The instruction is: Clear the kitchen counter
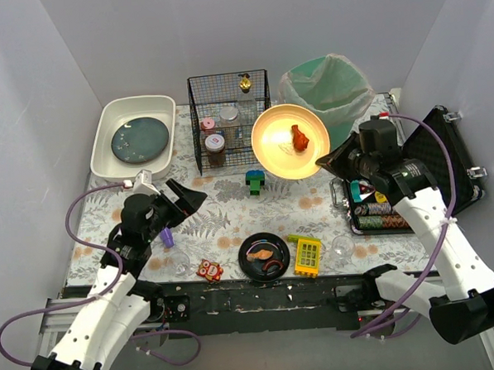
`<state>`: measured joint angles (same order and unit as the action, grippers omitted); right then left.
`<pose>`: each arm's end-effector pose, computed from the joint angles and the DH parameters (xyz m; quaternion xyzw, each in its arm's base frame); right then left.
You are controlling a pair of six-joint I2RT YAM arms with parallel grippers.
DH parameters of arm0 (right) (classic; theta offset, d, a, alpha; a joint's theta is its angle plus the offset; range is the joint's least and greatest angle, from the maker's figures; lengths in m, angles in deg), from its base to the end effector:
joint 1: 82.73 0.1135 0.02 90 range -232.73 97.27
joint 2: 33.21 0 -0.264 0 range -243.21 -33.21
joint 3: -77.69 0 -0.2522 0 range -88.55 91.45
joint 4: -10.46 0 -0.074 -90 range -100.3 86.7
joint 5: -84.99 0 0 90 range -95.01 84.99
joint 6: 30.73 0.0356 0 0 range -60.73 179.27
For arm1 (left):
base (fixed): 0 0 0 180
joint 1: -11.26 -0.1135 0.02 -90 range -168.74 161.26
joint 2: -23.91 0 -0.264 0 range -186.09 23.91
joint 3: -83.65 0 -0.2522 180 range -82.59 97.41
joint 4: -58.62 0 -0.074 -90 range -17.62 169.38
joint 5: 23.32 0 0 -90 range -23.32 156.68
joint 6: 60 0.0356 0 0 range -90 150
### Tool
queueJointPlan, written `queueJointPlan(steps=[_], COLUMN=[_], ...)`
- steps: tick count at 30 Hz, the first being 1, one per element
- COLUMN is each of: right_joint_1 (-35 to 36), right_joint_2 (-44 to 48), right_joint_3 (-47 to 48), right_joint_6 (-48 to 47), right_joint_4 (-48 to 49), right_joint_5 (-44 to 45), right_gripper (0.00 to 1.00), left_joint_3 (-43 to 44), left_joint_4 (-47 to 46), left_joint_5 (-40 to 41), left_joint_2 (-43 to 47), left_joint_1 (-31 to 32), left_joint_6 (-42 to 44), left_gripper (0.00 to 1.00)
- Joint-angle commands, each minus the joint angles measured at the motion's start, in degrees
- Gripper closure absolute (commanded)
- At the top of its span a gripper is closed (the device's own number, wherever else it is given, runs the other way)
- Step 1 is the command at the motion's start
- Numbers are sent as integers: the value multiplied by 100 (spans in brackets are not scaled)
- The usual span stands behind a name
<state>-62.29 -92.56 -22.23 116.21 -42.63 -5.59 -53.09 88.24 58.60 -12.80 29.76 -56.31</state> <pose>0.2003 0.0750 0.3712 0.2721 0.8328 0.3048 0.3735 0.1496 -0.0553 0.2573 -0.4319 0.7123 -0.4717 0.2890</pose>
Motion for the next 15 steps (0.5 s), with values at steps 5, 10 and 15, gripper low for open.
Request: queueJointPlan(steps=[5,10,15], right_joint_1=[-84,-287,-743], right_joint_2=[-436,-981,-1525], right_joint_3=[1101,1742,2340], right_joint_6=[835,1063,1389], right_joint_4=[127,-30,-215], right_joint_5=[1120,1761,2000], right_gripper=[99,99,99], left_joint_3=[-41,39,83], left_joint_4=[383,401,401], left_joint_5=[-62,-98,-115], left_joint_2=[217,147,120], left_joint_1=[13,13,13], left_joint_6=[8,26,17], left_gripper=[2,2,2])
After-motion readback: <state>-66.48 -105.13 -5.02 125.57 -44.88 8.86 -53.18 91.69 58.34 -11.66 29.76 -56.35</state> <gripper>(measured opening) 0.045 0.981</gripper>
